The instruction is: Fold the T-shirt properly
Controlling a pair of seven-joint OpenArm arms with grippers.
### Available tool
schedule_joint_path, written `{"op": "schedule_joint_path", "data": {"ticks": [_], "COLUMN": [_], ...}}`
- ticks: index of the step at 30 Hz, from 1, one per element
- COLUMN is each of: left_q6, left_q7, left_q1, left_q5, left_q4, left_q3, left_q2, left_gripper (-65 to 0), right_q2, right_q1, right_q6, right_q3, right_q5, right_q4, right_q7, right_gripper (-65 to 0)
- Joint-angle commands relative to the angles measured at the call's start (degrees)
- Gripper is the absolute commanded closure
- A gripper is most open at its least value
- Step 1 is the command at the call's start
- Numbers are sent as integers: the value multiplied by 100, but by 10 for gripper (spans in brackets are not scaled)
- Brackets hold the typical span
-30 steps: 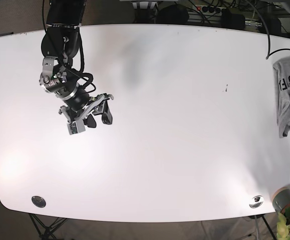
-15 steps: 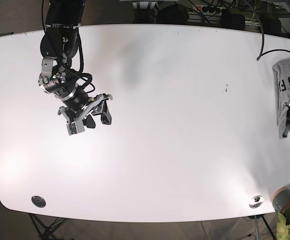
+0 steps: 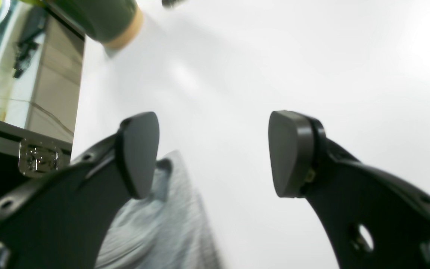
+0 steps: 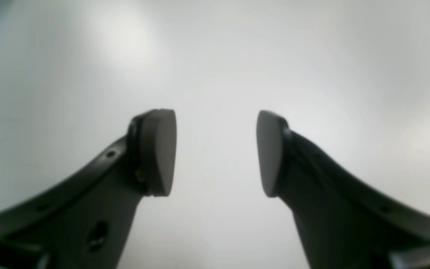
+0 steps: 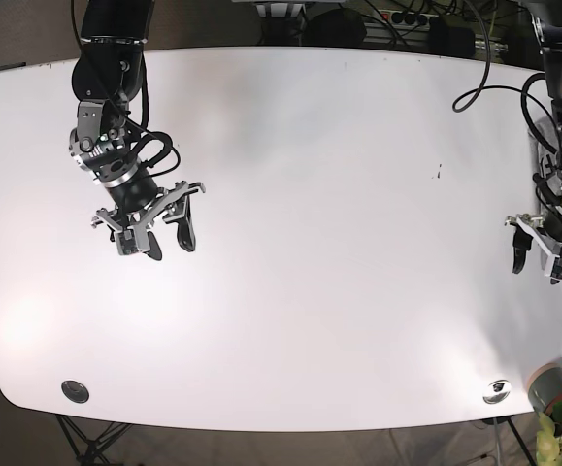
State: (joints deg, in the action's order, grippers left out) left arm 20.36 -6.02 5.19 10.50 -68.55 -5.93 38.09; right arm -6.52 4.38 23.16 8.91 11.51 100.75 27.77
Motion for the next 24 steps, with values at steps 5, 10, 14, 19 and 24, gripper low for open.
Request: {"op": "schedule_joint_path", "data": {"ticks": [5, 10, 14, 19, 24], "left_q6": [-317, -660, -818, -810, -810], "left_q7": [158, 158, 167, 158, 158], "left_q1": [13, -330, -699, -1306, -2062], "left_q5": [62, 62, 53, 53, -272], "left_q4": [-841, -1536, -2063, -2714, -3356], "left_q3": [-105, -105, -105, -114, -211], "left_q2": [-560, -1044, -1378, -1817, -2248], "left_gripper": [-419, -419, -419, -419, -419], "right_q2": [41, 33, 41, -3, 6], "right_q1": [173, 410, 656, 1096, 1579], "right_q6": [10, 10, 10, 10, 27], "right_q3": [46, 274, 388, 388, 635], "right_q5": [-461, -716, -804, -812, -751], "right_q4": [83, 83, 83, 118, 136], "right_q7": [-1085, -1682, -2087, -2430, -2790], "right_gripper": [-327, -327, -327, -327, -327]}}
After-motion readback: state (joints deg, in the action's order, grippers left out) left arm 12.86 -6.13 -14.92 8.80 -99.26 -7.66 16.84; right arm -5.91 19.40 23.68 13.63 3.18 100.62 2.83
